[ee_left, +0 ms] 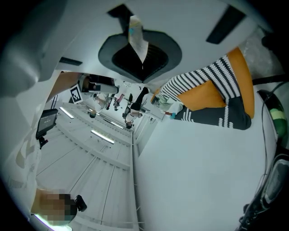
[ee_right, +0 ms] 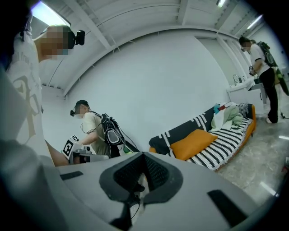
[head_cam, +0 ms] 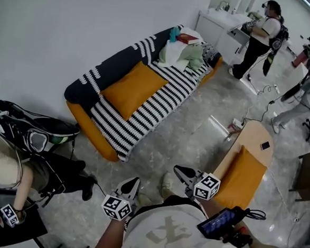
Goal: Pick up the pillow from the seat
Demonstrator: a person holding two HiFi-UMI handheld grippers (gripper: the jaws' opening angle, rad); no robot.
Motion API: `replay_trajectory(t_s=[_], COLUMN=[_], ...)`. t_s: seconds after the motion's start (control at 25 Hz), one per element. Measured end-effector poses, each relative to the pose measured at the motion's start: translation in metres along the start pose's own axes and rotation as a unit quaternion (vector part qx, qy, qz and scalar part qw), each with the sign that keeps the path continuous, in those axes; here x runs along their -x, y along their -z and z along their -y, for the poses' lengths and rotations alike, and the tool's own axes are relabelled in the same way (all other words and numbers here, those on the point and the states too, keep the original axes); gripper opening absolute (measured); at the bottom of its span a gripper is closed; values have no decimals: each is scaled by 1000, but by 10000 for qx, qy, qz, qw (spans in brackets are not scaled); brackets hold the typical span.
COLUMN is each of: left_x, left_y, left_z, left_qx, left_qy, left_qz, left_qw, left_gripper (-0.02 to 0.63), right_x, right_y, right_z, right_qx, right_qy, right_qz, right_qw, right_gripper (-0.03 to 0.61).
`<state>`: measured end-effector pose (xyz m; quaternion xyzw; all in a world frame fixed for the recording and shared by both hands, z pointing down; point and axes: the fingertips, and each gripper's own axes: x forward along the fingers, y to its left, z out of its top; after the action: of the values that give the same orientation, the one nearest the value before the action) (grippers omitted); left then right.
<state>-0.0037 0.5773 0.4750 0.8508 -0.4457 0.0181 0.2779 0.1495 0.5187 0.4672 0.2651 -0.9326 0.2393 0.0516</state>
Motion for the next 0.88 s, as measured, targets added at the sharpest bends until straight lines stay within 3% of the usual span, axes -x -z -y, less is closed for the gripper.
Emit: replay_trajectory(t_s=[0.28, 0.64, 0.88], left_x=[-42, -121, -157], left_y=[0, -81, -107], left_z=[18, 2, -16], left_qx=[-136, -656, -671], left_qy=[-172, -318, -495], left_qz=[-41, -119, -200], left_qw=[9998, 9973, 9963], left_gripper=[9, 9, 9], right_x=[10, -23, -41], right_y=[-12, -80, -107], right_z=[46, 116, 154], right_qx=[-5, 84, 106], right_qy=[-192, -384, -518], right_qz=[161, 294, 227], right_qw=[9997, 9988, 9983], right_gripper=[14, 14, 14])
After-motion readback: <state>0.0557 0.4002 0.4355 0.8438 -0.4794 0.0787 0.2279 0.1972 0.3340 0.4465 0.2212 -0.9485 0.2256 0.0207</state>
